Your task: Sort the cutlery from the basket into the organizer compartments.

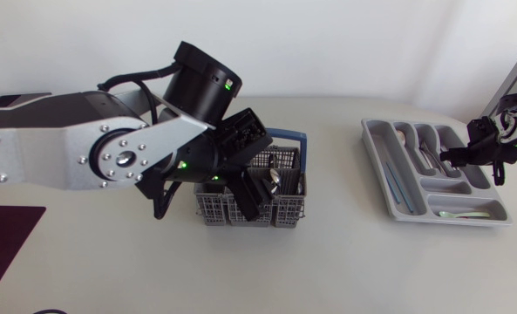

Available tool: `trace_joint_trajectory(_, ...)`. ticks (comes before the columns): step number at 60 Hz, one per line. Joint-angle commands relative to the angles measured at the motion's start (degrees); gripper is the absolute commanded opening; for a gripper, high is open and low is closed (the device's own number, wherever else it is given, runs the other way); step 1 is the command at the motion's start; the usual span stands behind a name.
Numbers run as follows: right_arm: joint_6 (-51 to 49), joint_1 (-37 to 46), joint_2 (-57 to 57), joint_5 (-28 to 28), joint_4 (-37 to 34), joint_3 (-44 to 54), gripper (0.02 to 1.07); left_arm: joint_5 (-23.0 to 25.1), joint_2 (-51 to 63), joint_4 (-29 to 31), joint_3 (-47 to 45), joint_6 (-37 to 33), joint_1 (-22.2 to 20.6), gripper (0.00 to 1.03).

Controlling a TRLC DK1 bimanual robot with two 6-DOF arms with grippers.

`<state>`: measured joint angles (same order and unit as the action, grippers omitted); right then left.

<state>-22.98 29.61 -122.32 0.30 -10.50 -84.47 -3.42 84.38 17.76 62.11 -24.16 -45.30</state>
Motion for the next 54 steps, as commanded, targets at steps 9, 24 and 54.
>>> trace_joint_trajectory(9,-0.31,-0.95,11.93,-0.56,1.63,9.14,0.78,-2.56,3.42,3.07,4.6,1.75,-1.9,0.82)
trace_joint_trajectory(24,-0.75,-4.12,22.65,-1.53,1.89,19.08,0.82,-6.51,9.58,12.3,14.53,5.62,-4.36,0.72)
trace_joint_trajectory(54,-0.13,-9.65,32.85,-1.44,0.83,27.25,0.84,-7.04,19.33,22.14,24.82,11.95,-3.22,0.49)
